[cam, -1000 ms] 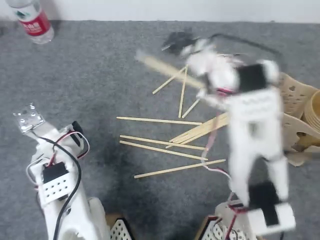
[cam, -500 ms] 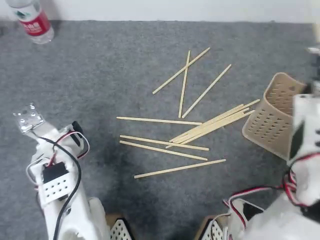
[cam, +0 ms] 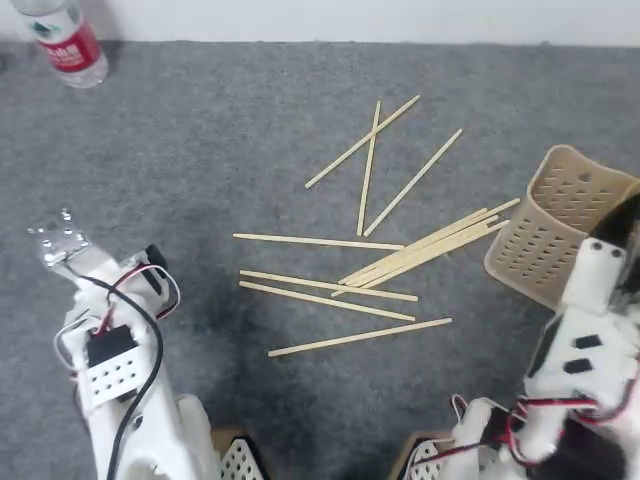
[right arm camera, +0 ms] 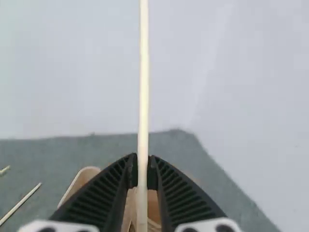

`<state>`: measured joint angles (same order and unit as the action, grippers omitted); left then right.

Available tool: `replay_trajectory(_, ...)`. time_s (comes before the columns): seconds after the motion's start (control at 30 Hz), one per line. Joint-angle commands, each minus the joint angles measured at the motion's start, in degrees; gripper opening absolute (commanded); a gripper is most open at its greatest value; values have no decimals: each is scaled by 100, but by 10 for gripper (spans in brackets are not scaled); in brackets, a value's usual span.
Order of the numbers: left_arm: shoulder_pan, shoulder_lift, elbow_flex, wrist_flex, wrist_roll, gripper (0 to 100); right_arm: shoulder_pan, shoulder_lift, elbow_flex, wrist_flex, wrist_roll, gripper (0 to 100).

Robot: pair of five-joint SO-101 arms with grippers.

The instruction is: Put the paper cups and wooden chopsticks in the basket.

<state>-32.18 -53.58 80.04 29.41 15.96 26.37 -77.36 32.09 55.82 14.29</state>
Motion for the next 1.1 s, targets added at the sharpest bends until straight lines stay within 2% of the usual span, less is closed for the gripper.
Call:
replay_trajectory(0.0, 44, -97, -57, -97, 26, 195, 312, -426, 1301, -1745, -88, 6)
replay_trajectory(0.13, 53, -97, -57, -105, 26, 195, 611, -215, 2101, -3292, -97, 6)
replay_trajectory(0.43, 53, -79, -57, -132, 26, 195, 646, 646, 3393, -6185, -255, 6)
replay_trajectory(0.67, 53, -70, -57, -132, 18, 195, 998, 1895, 4422, -8664, -387, 6)
replay_trajectory(0.9, 53, -79, -57, -141, 18, 195, 1059, 3160, 4870, -10088, -396, 6)
replay_trajectory(1.07, 53, -79, -57, -141, 18, 195, 1103, 3530, 5046, -10519, -387, 7)
